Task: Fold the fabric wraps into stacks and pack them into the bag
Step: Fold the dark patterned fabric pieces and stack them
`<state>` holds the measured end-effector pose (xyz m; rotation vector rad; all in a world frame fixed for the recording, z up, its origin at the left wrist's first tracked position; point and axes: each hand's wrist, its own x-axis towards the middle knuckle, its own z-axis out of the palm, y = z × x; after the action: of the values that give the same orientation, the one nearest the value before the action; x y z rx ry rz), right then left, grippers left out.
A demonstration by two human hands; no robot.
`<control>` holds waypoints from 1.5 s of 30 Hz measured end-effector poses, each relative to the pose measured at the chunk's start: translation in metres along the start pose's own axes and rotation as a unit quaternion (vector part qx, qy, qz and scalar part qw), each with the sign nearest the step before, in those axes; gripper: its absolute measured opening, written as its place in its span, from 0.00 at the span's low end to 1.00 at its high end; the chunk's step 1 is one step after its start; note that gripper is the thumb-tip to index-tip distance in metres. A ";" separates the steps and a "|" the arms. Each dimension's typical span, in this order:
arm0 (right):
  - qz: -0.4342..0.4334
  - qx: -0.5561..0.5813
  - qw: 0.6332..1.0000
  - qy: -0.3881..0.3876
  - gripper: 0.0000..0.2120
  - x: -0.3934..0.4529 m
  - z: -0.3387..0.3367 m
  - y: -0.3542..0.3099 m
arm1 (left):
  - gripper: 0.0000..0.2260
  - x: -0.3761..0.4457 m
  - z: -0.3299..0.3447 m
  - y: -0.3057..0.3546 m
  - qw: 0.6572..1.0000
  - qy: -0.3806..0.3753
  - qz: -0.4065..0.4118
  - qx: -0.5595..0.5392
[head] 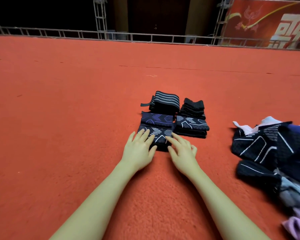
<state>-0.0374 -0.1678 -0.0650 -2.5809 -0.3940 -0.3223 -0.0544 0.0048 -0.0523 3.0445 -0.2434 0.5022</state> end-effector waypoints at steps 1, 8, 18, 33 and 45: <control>-0.007 -0.003 1.000 0.008 0.19 -0.007 -0.005 0.002 | 0.21 -0.002 -0.005 0.007 1.000 0.003 0.007 -0.016; -0.007 -0.059 0.995 0.085 0.17 -0.051 -0.047 0.037 | 0.22 -0.016 -0.020 0.072 0.991 0.020 0.072 -0.110; 0.027 -0.268 0.949 0.163 0.10 -0.093 -0.108 0.109 | 0.19 -0.006 -0.016 0.180 0.976 -0.082 0.142 -0.146; 0.042 -0.321 0.925 0.198 0.18 -0.103 -0.121 0.129 | 0.20 0.004 0.010 0.230 0.959 -0.121 0.142 -0.214; 0.108 -0.314 0.928 0.171 0.12 -0.114 -0.115 0.146 | 0.16 0.005 0.024 0.240 0.955 -0.125 0.156 -0.218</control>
<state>-0.1122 -0.3732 -0.0672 -3.0514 0.1538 -0.9272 -0.0816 -0.2346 -0.0686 2.6331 -0.7456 0.0516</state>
